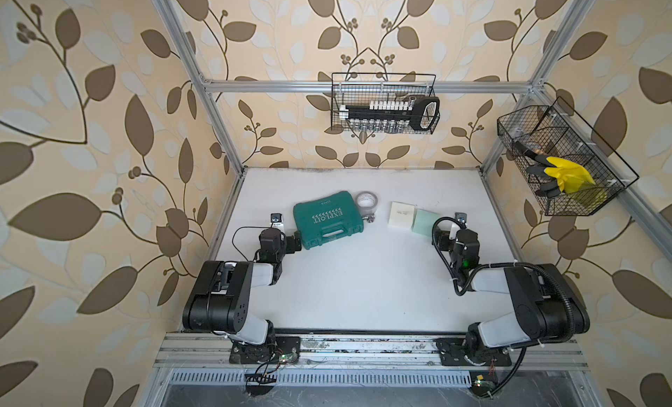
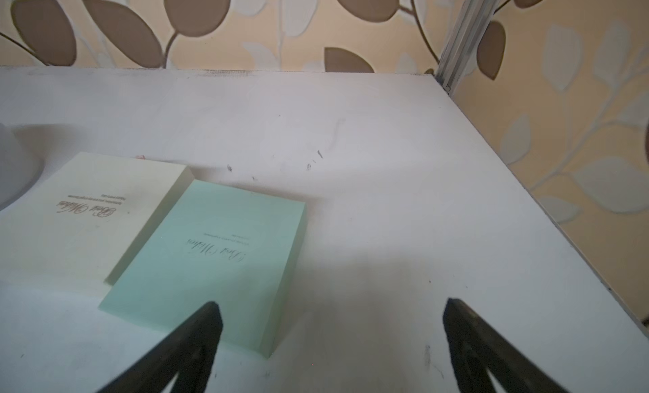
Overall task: Take out the earrings from the drawer-style jewelry box
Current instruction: Move the jewelry box to the center of the board.
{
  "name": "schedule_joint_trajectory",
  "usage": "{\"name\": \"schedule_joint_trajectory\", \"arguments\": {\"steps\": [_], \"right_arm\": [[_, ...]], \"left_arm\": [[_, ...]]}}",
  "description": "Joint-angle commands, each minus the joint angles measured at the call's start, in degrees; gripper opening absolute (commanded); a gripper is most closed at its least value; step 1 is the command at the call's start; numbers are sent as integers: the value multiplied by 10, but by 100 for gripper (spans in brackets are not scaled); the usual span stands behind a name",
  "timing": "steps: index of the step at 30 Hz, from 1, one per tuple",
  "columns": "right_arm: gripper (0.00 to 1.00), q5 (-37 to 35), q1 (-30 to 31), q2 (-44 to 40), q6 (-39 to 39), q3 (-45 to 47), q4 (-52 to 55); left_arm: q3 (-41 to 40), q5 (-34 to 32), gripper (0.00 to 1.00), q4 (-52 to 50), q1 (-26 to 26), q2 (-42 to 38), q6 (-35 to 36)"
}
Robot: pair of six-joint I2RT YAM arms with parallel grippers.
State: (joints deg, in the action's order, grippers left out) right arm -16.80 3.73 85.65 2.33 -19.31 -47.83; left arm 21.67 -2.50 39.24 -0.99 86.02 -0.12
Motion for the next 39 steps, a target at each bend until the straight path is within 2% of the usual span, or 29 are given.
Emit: {"name": "schedule_joint_trajectory", "arguments": {"steps": [1, 17, 19, 20, 21, 23, 25, 27, 30, 34, 35, 36, 37, 38, 39], "right_arm": [[100, -8, -2, 7, 6, -10, -13], [100, -8, -1, 6, 6, -10, -13], [100, -9, -1, 3, 3, -6, -21], [100, -8, 0, -2, 0, -8, -19], [100, 2, 1, -18, -5, -21, 26], [100, 2, 7, -52, -10, -66, 134], [100, -7, 8, -69, -9, -112, 216], [100, -20, 8, -88, 12, -141, 257], [100, -2, 14, -124, 40, -184, 308], [100, -15, 65, -169, 45, -317, 449], [100, -21, 70, -175, 74, -347, 481], [100, -45, 69, -174, 170, -383, 546], [100, -57, 60, -169, 310, -425, 660], [100, -32, 47, -165, 347, -446, 726], [100, -26, 35, -160, 420, -459, 778]], "left_arm": [[10, 24, 99, 22, 3, -2, 6], [9, 24, 99, 23, 3, -3, 6], [8, 6, 99, 26, 4, -14, 2], [19, -4, 99, -10, 3, -29, -2], [40, -19, 99, -74, 3, -61, -11], [72, -37, 99, -140, 4, -84, -18], [87, -41, 99, -169, 2, -108, -19], [95, -64, 99, -189, 0, -140, -36], [115, -78, 99, -219, -3, -190, -47], [197, -88, 99, -285, -22, -247, -47], [223, -97, 99, -312, -25, -253, -80], [263, -106, 99, -380, -25, -254, -150], [319, -111, 99, -496, -25, -249, -218], [349, -123, 99, -575, -25, -244, -273], [369, -140, 99, -626, -24, -239, -325]]}}
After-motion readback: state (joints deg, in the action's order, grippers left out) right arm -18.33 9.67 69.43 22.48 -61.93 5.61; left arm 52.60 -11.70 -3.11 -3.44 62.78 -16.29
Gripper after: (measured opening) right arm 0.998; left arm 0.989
